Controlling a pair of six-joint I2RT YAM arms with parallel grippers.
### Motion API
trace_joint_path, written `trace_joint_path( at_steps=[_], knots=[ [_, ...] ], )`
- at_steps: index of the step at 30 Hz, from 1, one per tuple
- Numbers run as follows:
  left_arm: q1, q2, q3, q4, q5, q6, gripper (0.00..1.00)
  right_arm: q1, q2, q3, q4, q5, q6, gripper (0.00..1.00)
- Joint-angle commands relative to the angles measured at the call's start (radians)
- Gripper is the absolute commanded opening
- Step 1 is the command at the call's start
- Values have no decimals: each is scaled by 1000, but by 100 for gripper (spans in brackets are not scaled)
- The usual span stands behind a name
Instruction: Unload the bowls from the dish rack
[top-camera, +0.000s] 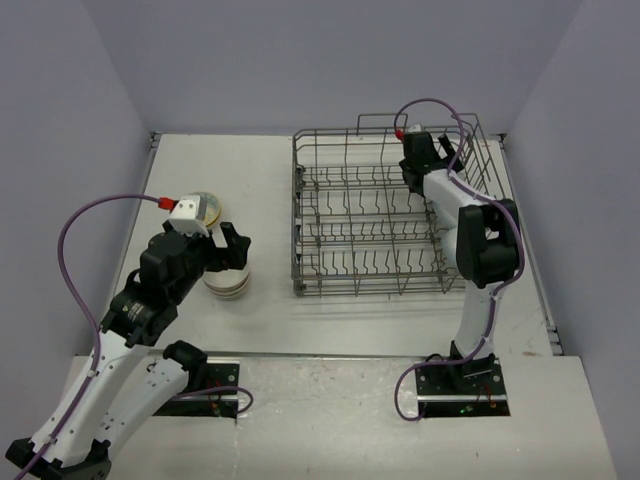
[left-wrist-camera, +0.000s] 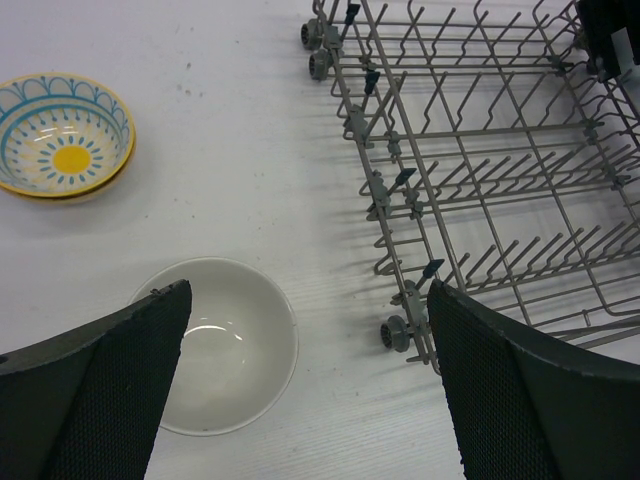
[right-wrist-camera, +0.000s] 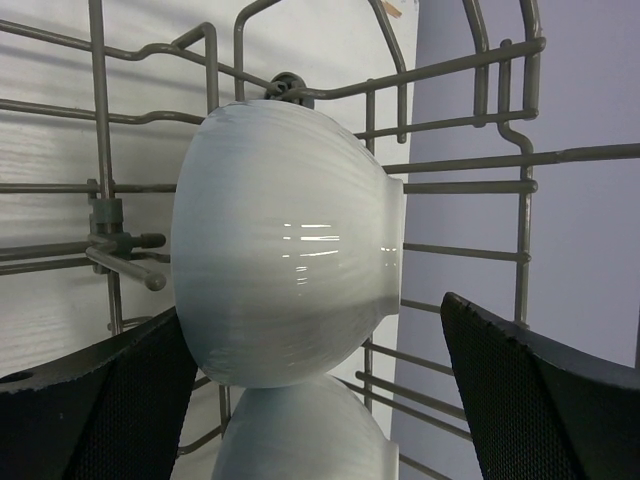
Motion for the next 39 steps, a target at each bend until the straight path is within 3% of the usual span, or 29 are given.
trace_joint_path(
  at_steps=[1, 24, 39],
  knots=[
    [-5, -4, -14, 50, 8, 21, 100, -9, -68, -15, 80, 25, -13, 98],
    [-5, -2, -18, 59, 40, 30, 100, -29, -75, 3, 119, 88, -35, 91],
    [-5, -2, -18, 62, 48, 32, 100, -36, -124, -40, 134, 30, -21, 89]
  ],
)
